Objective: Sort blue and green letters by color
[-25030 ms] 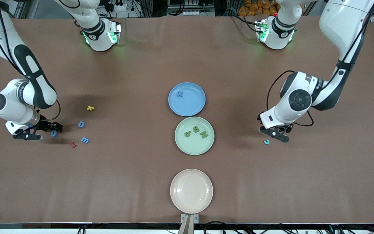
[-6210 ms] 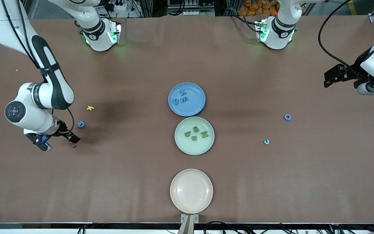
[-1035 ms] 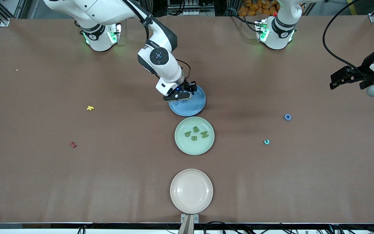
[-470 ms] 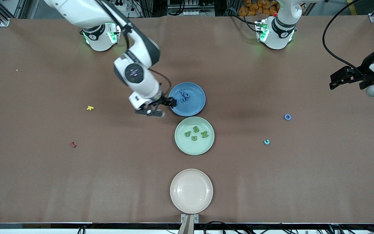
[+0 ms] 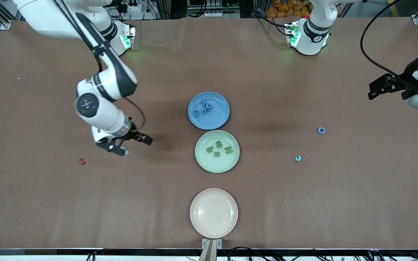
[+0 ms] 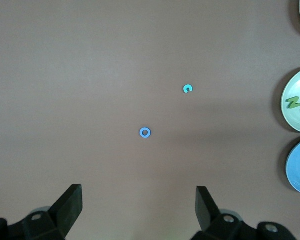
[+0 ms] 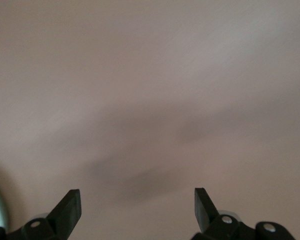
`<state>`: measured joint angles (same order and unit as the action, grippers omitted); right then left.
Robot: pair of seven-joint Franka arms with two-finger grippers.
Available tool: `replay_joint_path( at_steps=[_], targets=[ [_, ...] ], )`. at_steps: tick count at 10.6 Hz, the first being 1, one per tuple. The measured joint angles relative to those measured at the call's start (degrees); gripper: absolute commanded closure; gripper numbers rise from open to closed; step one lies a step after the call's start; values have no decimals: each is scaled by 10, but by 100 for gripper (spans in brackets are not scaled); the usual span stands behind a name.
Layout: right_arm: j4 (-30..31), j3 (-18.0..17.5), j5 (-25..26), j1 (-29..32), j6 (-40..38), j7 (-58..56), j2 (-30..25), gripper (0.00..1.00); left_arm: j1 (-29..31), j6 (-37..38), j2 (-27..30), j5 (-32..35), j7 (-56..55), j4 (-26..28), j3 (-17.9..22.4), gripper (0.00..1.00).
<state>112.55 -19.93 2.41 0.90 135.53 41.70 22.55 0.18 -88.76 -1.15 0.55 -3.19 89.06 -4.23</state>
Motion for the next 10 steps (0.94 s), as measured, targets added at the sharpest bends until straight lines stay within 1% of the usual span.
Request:
replay_joint_path(
  at_steps=[2, 4, 7, 9, 10],
  targets=[
    [-2, 58, 0, 10, 0, -69, 0, 0, 0, -2, 0, 0, 1, -2, 0, 0],
    [-13, 106, 1, 12, 0, -140, 0, 0, -2, -4, 0, 0, 5, -7, -1, 0],
    [-31, 154, 1, 13, 1, -262, -6, 0, -3, -5, -1, 1, 7, -11, -2, 0],
    [-38, 191, 1, 13, -6, -337, -39, 0, -3, -5, -2, 1, 8, -13, -2, 0],
    [-44, 209, 1, 13, -28, -375, -60, 0, -3, -5, -2, 1, 8, -13, -2, 0]
  ],
)
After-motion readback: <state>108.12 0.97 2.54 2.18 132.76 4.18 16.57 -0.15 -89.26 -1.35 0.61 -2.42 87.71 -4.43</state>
